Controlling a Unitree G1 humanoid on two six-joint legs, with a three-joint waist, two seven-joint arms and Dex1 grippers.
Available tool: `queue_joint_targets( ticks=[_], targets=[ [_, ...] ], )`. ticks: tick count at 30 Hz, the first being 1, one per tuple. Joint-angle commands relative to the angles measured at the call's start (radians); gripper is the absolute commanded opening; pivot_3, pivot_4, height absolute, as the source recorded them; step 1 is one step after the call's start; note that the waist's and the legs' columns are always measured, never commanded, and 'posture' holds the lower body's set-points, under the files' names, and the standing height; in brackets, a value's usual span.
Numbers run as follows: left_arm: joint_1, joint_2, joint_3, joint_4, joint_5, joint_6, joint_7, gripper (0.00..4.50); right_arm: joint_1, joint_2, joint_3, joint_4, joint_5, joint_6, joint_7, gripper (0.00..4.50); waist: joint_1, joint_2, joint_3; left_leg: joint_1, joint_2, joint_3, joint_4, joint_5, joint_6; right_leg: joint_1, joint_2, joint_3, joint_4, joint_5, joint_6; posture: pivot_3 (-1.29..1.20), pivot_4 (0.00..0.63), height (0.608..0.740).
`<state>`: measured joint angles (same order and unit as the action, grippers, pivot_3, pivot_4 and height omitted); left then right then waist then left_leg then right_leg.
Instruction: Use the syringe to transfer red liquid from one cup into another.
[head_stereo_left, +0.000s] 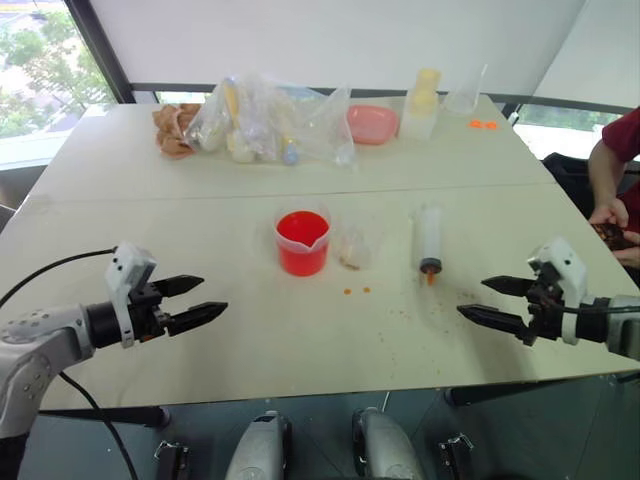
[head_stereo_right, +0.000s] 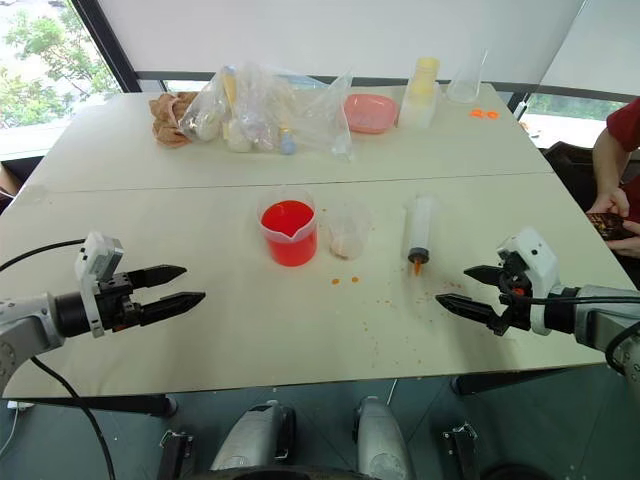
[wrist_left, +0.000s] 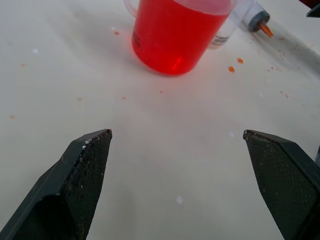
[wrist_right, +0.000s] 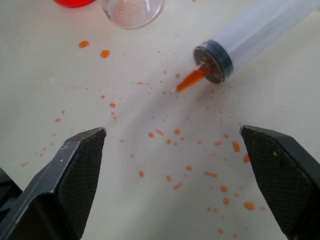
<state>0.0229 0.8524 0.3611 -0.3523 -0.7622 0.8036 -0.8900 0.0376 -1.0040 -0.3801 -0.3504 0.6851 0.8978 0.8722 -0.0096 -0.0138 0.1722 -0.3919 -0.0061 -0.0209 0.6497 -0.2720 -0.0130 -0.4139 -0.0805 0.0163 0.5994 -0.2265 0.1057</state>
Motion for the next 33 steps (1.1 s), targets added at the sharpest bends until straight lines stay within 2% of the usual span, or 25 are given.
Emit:
queue_joint_targets(
  ticks=[1,18,25,29,33],
  targets=[
    [-0.024,0.007,-0.020,0.013,0.027,-0.031,-0.006,4.41,-0.016,0.004,-0.016,-0.017,-0.011,-0.021,-0.012,4.50,0.000,0.000,0.000,0.000,0.000,0.000,0.000,0.000,0.000,0.000,0.000,0.000,0.000,0.000,0.000,0.00,0.150,0.740],
    [-0.022,0.002,-0.019,0.026,0.072,-0.082,-0.013,4.41,-0.053,0.015,0.015,0.024,-0.046,-0.023,-0.045,4.50,0.000,0.000,0.000,0.000,0.000,0.000,0.000,0.000,0.000,0.000,0.000,0.000,0.001,0.000,0.000,0.00,0.150,0.740],
    [-0.026,-0.007,-0.052,0.033,0.182,-0.154,0.044,4.41,-0.109,0.004,0.045,0.049,-0.056,0.058,-0.093,4.50,0.000,0.000,0.000,0.000,0.000,0.000,0.000,0.000,0.000,0.000,0.000,0.000,0.001,0.000,0.000,0.00,0.150,0.740],
    [-0.080,0.041,-0.064,0.031,0.142,-0.057,0.027,4.41,-0.258,-0.010,0.047,0.089,0.004,0.230,-0.128,4.50,-0.003,0.000,0.000,0.000,0.000,0.000,0.002,0.000,0.000,0.000,0.000,0.001,0.002,0.000,0.000,0.00,0.150,0.740],
    [-0.221,0.180,-0.041,0.030,-0.029,0.087,-0.146,4.41,-0.526,-0.050,0.191,0.148,-0.006,0.433,-0.162,4.50,-0.005,-0.001,0.001,0.000,0.000,0.000,0.004,0.000,0.000,-0.003,0.000,0.001,0.007,0.000,0.000,0.00,0.150,0.740]
  ],
)
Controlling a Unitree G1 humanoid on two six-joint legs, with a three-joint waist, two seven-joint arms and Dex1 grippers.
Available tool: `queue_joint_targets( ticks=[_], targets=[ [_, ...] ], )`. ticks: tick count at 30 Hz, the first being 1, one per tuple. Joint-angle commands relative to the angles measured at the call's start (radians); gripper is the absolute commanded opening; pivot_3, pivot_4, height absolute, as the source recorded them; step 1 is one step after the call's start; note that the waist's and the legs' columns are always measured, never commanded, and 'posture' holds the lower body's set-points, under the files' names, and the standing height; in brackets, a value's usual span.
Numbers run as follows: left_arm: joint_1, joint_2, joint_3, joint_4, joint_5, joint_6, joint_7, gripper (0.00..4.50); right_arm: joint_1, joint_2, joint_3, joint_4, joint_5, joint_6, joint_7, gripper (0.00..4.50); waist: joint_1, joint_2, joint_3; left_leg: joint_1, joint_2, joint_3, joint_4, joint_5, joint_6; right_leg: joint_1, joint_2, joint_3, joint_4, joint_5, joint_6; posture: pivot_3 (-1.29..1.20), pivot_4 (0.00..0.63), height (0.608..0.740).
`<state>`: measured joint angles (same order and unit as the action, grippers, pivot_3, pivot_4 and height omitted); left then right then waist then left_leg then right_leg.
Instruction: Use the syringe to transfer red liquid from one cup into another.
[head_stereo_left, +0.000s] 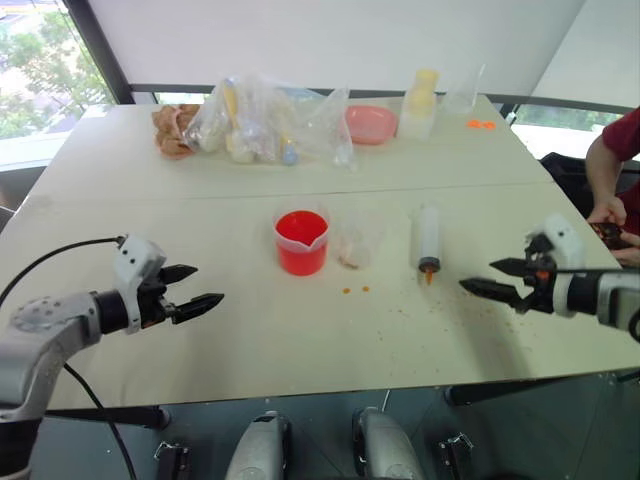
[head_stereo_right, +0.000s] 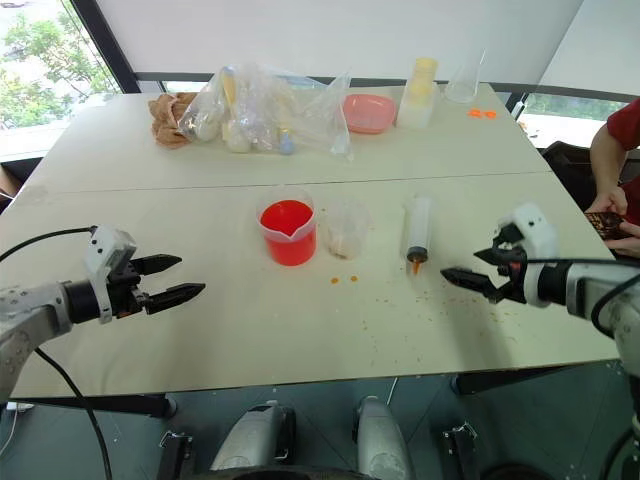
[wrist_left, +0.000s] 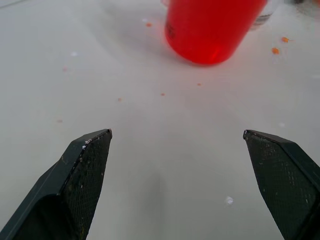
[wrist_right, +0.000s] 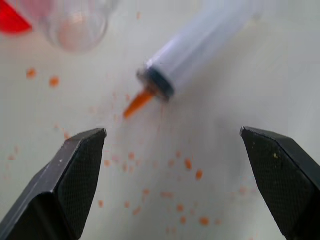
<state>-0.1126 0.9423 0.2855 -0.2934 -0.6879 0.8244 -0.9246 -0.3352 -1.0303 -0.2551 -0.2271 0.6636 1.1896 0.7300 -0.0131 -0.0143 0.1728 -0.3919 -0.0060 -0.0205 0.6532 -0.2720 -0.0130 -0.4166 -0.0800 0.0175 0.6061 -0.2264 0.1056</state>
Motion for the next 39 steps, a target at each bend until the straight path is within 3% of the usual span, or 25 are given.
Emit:
queue_joint_targets(
  ticks=[1,5,10,15,24,27,31,37,39],
  targets=[
    [-0.112,0.122,0.027,-0.026,-0.116,0.075,-0.146,4.41,-0.234,-0.009,0.099,0.060,0.017,0.206,-0.032,4.50,-0.003,0.000,0.000,-0.001,0.000,0.001,0.000,0.000,0.000,-0.002,0.000,0.001,0.002,0.000,0.000,0.00,0.150,0.740],
    [-0.204,0.214,-0.023,0.017,-0.125,0.063,-0.277,4.41,-0.511,0.065,0.235,0.264,-0.030,0.326,-0.055,4.50,-0.009,0.000,0.000,-0.001,-0.001,0.009,-0.002,0.000,0.000,-0.008,0.000,0.005,0.006,0.000,0.000,0.00,0.150,0.740],
    [-0.283,0.253,-0.085,0.100,-0.046,-0.035,-0.362,4.41,-0.750,0.188,0.383,0.589,-0.145,0.279,-0.055,4.50,-0.008,0.000,0.001,-0.002,-0.003,0.012,-0.004,0.000,0.000,-0.011,0.001,0.006,0.007,0.000,0.000,0.00,0.150,0.740],
    [-0.312,0.215,-0.106,0.124,-0.020,-0.062,-0.353,4.41,-0.867,0.314,0.503,0.900,-0.297,0.105,-0.037,4.50,-0.006,0.000,0.001,-0.004,-0.003,0.012,-0.003,0.000,0.000,-0.012,0.001,0.006,0.007,0.002,0.004,0.00,0.150,0.740],
    [-0.224,0.173,-0.066,0.077,-0.011,-0.065,-0.303,4.41,-0.982,0.457,0.553,1.333,-0.525,-0.192,-0.009,4.50,-0.010,0.000,0.001,-0.009,-0.003,0.011,-0.003,0.000,0.000,-0.017,0.001,0.005,0.009,0.003,0.006,0.00,0.150,0.740],
    [-0.201,0.167,-0.049,0.068,-0.013,-0.066,-0.282,4.50,-0.983,0.487,0.553,1.400,-0.587,-0.270,-0.017,3.59,-0.015,0.000,0.001,-0.010,-0.003,0.011,-0.003,0.000,0.000,-0.018,0.000,0.005,0.009,0.003,0.006,0.00,0.150,0.740],
    [-0.176,0.157,-0.040,0.058,-0.004,-0.074,-0.260,4.50,-0.981,0.511,0.527,1.450,-0.633,-0.317,-0.031,1.56,-0.030,0.000,0.000,-0.010,-0.003,0.011,-0.002,0.000,0.000,-0.017,0.000,0.005,0.011,0.003,0.005,0.00,0.150,0.740],
    [-0.171,0.160,-0.004,0.076,-0.017,-0.067,-0.251,4.50,-1.000,0.469,0.460,1.435,-0.637,-0.313,0.040,1.41,-0.029,0.000,0.000,-0.006,-0.003,0.010,-0.002,0.000,0.000,-0.014,0.001,0.005,0.011,0.003,0.006,0.00,0.150,0.740],
    [-0.188,0.162,0.022,0.137,-0.018,-0.066,-0.248,4.50,-1.059,0.433,0.428,1.352,-0.620,-0.397,0.110,1.41,-0.031,0.001,0.001,-0.007,-0.003,0.010,-0.002,0.000,0.000,-0.014,0.000,0.005,0.011,0.003,0.006,0.00,0.150,0.740]
  ],
)
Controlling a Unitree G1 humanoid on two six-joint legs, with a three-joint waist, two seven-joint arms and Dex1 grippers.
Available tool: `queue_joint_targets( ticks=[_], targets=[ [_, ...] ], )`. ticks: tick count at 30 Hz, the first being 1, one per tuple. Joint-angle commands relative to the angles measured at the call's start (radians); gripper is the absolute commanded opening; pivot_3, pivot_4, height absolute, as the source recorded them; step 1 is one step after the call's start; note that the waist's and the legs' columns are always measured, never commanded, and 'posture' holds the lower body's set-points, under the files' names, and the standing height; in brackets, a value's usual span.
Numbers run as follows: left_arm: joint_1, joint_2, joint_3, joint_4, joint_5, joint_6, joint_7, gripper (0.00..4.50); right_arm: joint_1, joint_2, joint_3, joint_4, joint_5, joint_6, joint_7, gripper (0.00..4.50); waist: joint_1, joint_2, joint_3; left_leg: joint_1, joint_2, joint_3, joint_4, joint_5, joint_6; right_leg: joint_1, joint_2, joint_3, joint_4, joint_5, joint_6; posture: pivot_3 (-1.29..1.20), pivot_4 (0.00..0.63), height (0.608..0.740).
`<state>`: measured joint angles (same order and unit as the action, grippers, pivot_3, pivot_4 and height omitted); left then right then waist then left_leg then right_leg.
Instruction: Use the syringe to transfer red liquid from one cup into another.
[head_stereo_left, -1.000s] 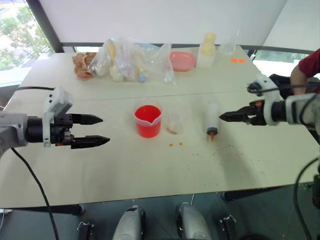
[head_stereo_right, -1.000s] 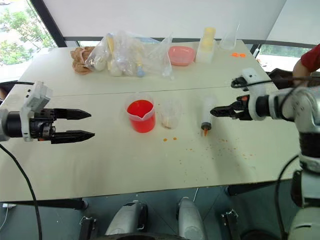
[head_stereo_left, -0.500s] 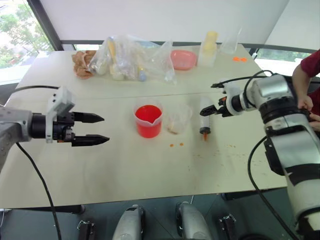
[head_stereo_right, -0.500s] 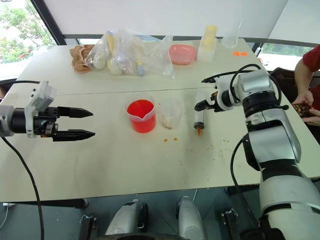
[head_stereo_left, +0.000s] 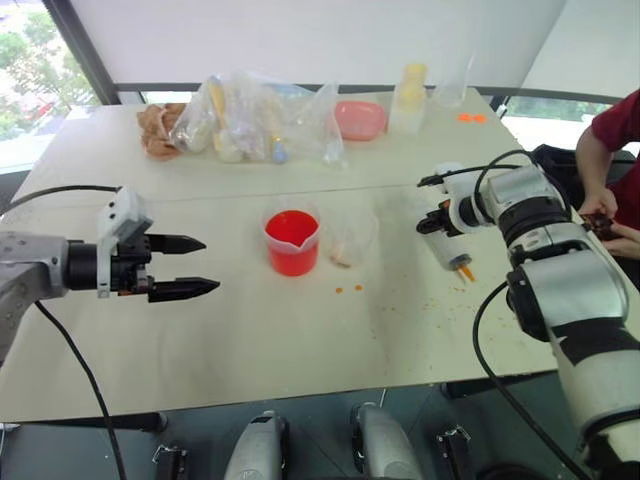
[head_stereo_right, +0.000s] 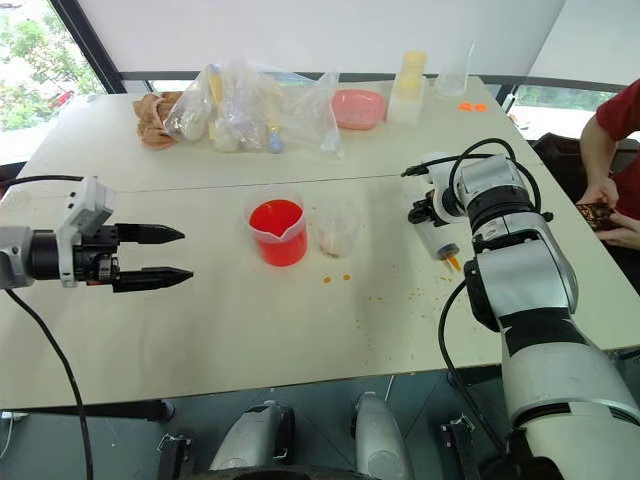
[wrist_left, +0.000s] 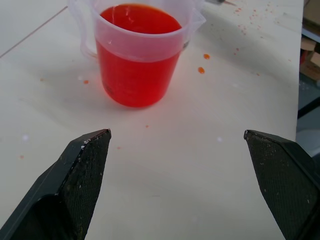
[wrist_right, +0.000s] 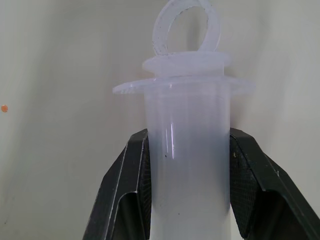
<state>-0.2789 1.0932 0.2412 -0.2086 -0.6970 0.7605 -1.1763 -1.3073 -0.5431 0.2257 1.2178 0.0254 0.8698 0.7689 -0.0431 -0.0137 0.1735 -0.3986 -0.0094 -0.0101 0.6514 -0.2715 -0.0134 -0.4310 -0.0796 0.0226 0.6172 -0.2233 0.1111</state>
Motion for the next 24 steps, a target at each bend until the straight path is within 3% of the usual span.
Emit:
queue_joint_targets(
  ticks=[1,3,5,7,11,15,24],
  targets=[
    [-0.041,0.006,0.078,0.094,-0.006,-0.007,0.013,4.50,-0.121,-0.072,-0.086,-0.169,0.053,-0.088,0.123,1.41,-0.002,0.003,0.002,0.000,0.000,0.000,0.000,0.000,0.000,0.000,0.000,0.000,0.000,0.000,0.000,0.00,0.150,0.740],
    [-0.083,-0.013,0.090,0.164,0.000,-0.018,0.040,4.50,-0.114,-0.106,-0.121,-0.385,0.098,-0.142,0.209,1.41,-0.003,0.012,0.008,-0.002,0.000,0.001,0.001,0.000,0.000,-0.002,0.000,0.000,0.000,0.001,0.001,0.00,0.150,0.740],
    [-0.136,-0.062,0.082,0.212,0.012,-0.041,0.087,4.50,-0.004,-0.122,-0.154,-0.716,0.103,-0.263,0.172,1.41,-0.002,0.012,0.008,-0.005,0.000,0.001,0.001,0.000,0.000,-0.008,0.000,0.001,0.004,0.001,0.002,0.00,0.150,0.740],
    [-0.181,-0.112,0.069,0.238,0.035,-0.061,0.143,4.50,0.090,-0.049,-0.256,-0.961,0.163,-0.307,0.054,1.41,-0.002,0.010,0.006,-0.007,0.001,0.000,0.000,0.000,0.000,-0.012,0.001,-0.001,0.012,0.001,0.002,0.00,0.150,0.740],
    [-0.280,-0.158,0.053,0.311,0.068,-0.098,0.176,4.50,0.185,0.182,-0.367,-1.266,0.301,-0.242,-0.146,1.41,-0.003,0.003,0.003,-0.007,0.003,0.000,0.002,0.001,-0.002,-0.013,0.003,0.000,0.014,0.000,0.000,0.00,0.150,0.740],
    [-0.402,-0.181,-0.003,0.409,0.132,-0.166,0.167,4.50,0.271,0.346,-0.369,-1.377,0.396,-0.224,-0.232,1.41,0.010,0.002,0.004,-0.010,0.001,-0.002,0.011,0.003,-0.005,-0.012,0.001,-0.001,0.016,0.001,0.000,0.00,0.150,0.740],
    [-0.531,-0.218,-0.100,0.487,0.184,-0.207,0.063,4.50,0.400,0.531,-0.270,-1.380,0.375,-0.322,-0.373,1.41,0.023,0.001,0.003,-0.008,-0.001,-0.003,0.014,0.003,-0.004,-0.008,0.000,-0.001,0.015,0.002,0.002,0.00,0.150,0.740]
  ],
)
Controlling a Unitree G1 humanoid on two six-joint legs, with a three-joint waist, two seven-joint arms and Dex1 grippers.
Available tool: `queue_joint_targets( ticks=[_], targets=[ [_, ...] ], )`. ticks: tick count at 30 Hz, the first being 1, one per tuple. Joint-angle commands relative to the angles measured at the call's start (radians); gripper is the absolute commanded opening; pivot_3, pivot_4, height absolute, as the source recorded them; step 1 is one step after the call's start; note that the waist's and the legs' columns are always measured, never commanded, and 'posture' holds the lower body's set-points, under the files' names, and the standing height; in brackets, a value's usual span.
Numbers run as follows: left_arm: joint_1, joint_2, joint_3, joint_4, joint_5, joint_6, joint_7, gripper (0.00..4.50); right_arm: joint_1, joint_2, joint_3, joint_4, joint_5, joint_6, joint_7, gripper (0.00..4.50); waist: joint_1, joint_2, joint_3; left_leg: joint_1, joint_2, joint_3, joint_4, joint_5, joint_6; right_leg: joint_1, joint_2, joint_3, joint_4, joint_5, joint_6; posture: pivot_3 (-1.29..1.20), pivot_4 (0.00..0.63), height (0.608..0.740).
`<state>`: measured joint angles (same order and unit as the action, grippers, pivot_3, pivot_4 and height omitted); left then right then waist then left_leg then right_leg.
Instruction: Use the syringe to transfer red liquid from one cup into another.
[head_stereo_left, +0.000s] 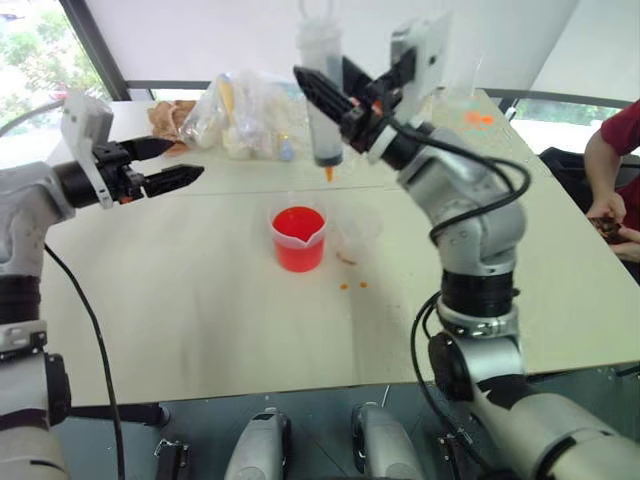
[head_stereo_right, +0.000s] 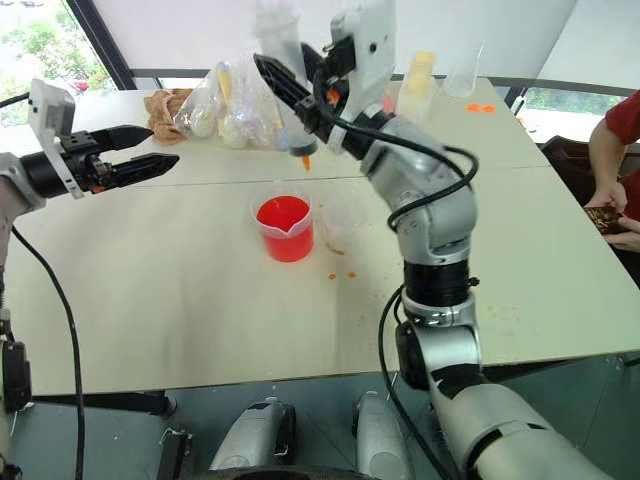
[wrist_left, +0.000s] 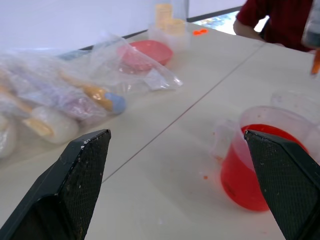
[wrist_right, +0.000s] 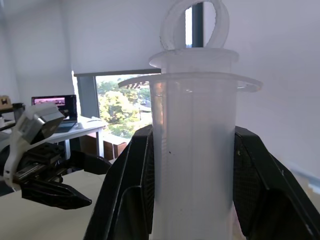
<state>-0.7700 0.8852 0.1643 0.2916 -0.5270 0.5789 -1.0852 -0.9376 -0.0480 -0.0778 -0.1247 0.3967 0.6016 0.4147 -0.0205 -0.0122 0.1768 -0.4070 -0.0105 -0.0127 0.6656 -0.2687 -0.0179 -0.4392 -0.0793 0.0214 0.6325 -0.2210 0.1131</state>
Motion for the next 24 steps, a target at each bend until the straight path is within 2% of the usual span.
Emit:
queue_joint_targets(
  ticks=[1,11,24],
  targets=[
    [-0.049,-0.024,-0.026,-0.018,0.012,-0.025,-0.027,4.50,0.053,0.046,0.057,-0.033,-0.008,-0.076,-0.017,1.41,0.000,0.000,0.000,0.000,0.000,-0.001,0.000,0.000,0.000,0.000,0.000,-0.001,0.000,0.000,0.000,0.00,0.150,0.740],
    [-0.117,-0.118,-0.044,-0.157,-0.014,0.019,-0.021,4.50,0.157,0.094,0.161,0.043,-0.072,-0.257,-0.007,1.41,-0.022,0.000,0.000,0.000,0.000,-0.001,0.000,0.000,0.000,0.000,0.000,-0.001,0.000,0.000,0.000,0.00,0.150,0.740],
    [-0.240,-0.187,-0.061,-0.050,0.033,-0.063,-0.003,4.50,0.204,0.113,0.246,0.175,-0.162,-0.409,0.017,1.41,-0.025,0.000,0.000,0.000,0.000,-0.002,0.000,0.000,0.000,0.000,0.001,0.000,0.001,0.000,0.000,0.00,0.150,0.740]
  ],
)
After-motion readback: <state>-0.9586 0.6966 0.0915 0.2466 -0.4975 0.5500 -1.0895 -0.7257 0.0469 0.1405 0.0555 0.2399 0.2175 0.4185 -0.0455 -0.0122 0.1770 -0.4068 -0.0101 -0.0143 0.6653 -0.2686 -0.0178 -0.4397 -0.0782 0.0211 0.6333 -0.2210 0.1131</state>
